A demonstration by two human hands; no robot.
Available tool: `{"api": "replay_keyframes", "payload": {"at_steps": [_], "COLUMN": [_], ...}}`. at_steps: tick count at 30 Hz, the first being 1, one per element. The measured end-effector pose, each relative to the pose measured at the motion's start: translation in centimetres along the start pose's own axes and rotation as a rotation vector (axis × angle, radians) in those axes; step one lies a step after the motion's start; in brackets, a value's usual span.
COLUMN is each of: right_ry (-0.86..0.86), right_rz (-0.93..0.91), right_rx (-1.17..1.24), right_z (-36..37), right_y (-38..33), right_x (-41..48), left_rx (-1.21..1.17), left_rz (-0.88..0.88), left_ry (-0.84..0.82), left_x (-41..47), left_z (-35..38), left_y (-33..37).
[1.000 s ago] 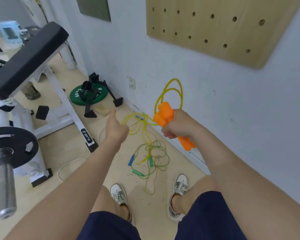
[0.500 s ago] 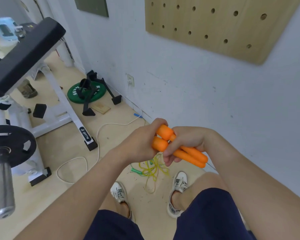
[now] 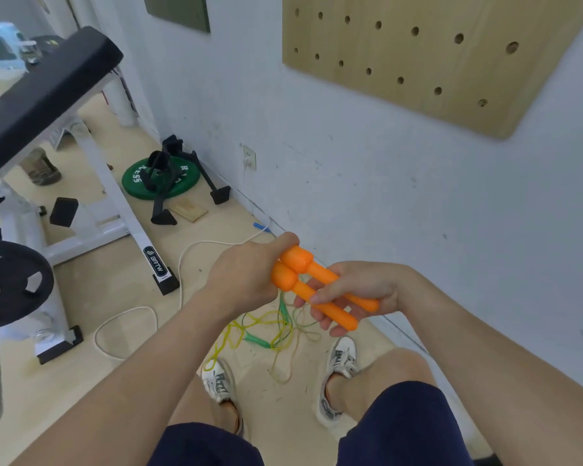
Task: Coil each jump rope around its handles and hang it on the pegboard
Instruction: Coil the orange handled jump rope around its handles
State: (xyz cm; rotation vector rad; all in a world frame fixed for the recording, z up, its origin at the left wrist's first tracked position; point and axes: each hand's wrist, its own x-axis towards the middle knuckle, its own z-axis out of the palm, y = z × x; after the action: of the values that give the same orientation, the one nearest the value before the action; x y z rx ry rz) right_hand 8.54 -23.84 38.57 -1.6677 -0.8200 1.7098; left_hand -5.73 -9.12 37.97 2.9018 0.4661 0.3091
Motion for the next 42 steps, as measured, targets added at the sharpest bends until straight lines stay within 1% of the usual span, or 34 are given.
{"api": "replay_keyframes", "payload": {"at_steps": [3,5,7,9,11,12,13,14,15,16,17,21,23,24,25,26,27,28,29,30,31,32,34,35,37,38,40,42], "right_ry": [-0.030,0.008,0.008,-0.043,-0.132,-0.190,-0.243,-0.268,-0.255,-0.207,-0.133,0.162,0.339,0.451,0.576,0.704,0.801,0.835,0.822,0.784,0.726,0.655,0.496,0.427,0.270,0.176,-0.001,-0.129], "right_rz": [0.054,0.038,0.019,0.005,-0.020,-0.045,-0.079,-0.109,-0.129,-0.140,-0.139,-0.100,-0.074,-0.055,-0.037,-0.016,0.023,0.069,0.112,0.144,0.171,0.198,0.231,0.240,0.269,0.281,0.293,0.268], "right_rx": [0.053,0.071,0.108,0.196,0.353,0.446,0.541,0.625,0.689,0.730,0.760,0.837,0.821,0.756,0.627,0.407,0.108,-0.204,-0.470,-0.653,-0.762,-0.814,-0.832,-0.824,-0.803,-0.807,-0.809,-0.749], "right_z": [-1.1,-2.1,-3.6,-5.1,-6.5,-7.1,-7.5,-7.6,-7.7,-7.6,-7.6,-7.5,-7.8,-7.9,-8.1,-8.3,-8.7,-9.0,-9.1,-9.1,-9.1,-9.0,-9.0,-9.0,-9.0,-8.9,-8.6,-8.6], "right_y": [0.5,0.9,1.4,2.1,3.0,3.3,3.7,4.0,4.1,4.2,4.2,2.7,2.3,2.2,2.4,2.8,3.5,4.2,4.8,5.2,5.5,5.7,5.9,5.9,5.9,5.8,5.5,5.0], "right_x": [2.4,4.8,7.5,10.2,13.3,15.0,16.7,18.2,19.7,21.0,22.2,25.6,26.8,27.3,27.6,27.9,28.1,28.4,28.8,29.0,29.1,29.0,28.7,28.6,28.2,27.9,27.3,26.6], "left_rx": [-0.037,-0.114,-0.217,-0.428,-0.761,-0.933,-1.056,-1.104,-1.071,-0.999,-0.913,-0.467,-0.218,-0.092,0.002,0.064,0.108,0.142,0.165,0.175,0.171,0.164,0.093,-0.006,-0.241,-0.316,-0.425,-0.592], "left_rz": [-0.009,-0.045,-0.069,-0.097,-0.185,-0.261,-0.355,-0.453,-0.523,-0.551,-0.537,-0.367,-0.299,-0.255,-0.202,-0.153,-0.115,-0.078,-0.046,-0.016,0.009,0.036,0.075,0.056,-0.042,-0.080,-0.132,-0.178], "left_ry": [-0.011,-0.031,-0.087,-0.150,-0.184,-0.162,-0.106,-0.030,0.040,0.086,0.087,-0.130,-0.200,-0.243,-0.279,-0.303,-0.318,-0.330,-0.337,-0.351,-0.365,-0.392,-0.405,-0.374,-0.342,-0.351,-0.413,-0.482], "left_x": [1.7,3.4,5.3,7.2,9.0,9.8,10.6,11.3,11.8,12.3,12.6,13.3,13.5,13.4,13.3,13.2,13.1,13.1,13.3,13.4,13.5,13.5,13.3,13.1,12.7,12.6,12.2,12.1], "left_z": [1.6,3.1,4.9,6.6,8.4,9.5,10.8,12.3,13.8,15.3,16.6,18.6,18.8,18.9,18.9,19.1,19.1,19.1,19.1,19.1,19.1,19.1,19.1,19.0,18.2,17.8,17.2,16.7], "left_y": [-1.7,-3.2,-5.2,-7.3,-9.1,-9.8,-10.3,-10.9,-11.4,-12.1,-12.6,-14.3,-14.2,-13.9,-13.3,-12.9,-12.5,-12.4,-12.3,-12.3,-12.2,-11.9,-11.8,-12.1,-13.0,-13.6,-14.6,-15.0]}}
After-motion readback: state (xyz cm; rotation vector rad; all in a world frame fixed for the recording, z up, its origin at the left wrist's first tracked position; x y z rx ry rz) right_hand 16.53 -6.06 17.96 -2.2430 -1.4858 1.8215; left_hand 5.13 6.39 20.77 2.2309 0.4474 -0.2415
